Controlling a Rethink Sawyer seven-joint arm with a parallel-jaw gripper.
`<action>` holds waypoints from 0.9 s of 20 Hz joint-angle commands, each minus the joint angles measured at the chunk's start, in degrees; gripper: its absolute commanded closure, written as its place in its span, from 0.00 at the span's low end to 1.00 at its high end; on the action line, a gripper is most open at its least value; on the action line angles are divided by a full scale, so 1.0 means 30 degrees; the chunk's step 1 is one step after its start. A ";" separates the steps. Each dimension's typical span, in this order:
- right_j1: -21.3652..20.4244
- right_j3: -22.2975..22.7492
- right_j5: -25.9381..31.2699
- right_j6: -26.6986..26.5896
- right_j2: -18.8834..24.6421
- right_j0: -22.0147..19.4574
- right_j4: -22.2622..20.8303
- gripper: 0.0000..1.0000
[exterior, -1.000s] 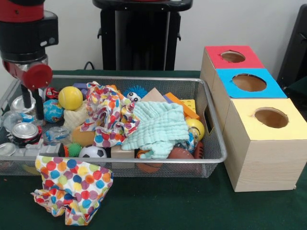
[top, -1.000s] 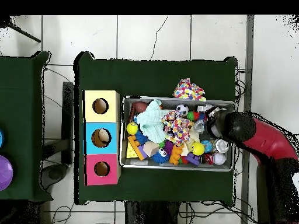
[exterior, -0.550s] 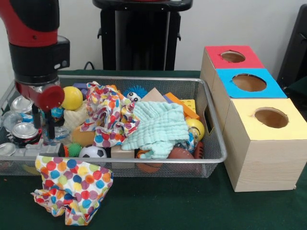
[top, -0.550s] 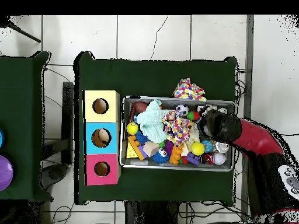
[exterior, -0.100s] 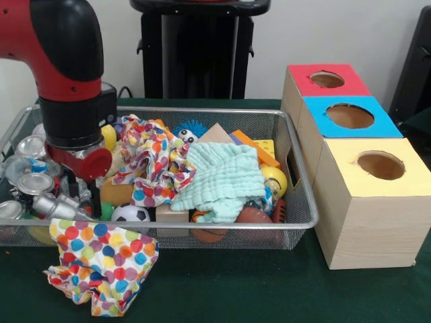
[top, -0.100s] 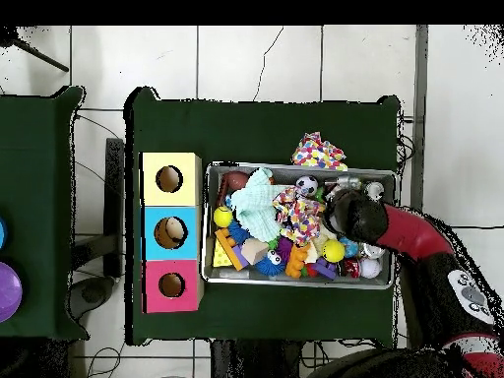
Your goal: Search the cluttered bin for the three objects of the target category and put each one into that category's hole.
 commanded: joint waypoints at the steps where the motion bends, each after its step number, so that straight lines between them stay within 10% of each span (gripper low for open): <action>1: 0.1985 -0.1530 0.1474 -0.2178 0.0726 0.0413 -0.1375 0.00; 10: 0.2561 -0.3212 0.2018 -0.1521 -0.1255 0.1505 -0.2390 0.00; 18: 0.2585 -0.5367 0.2607 0.1799 -0.6207 0.4399 -0.3439 0.00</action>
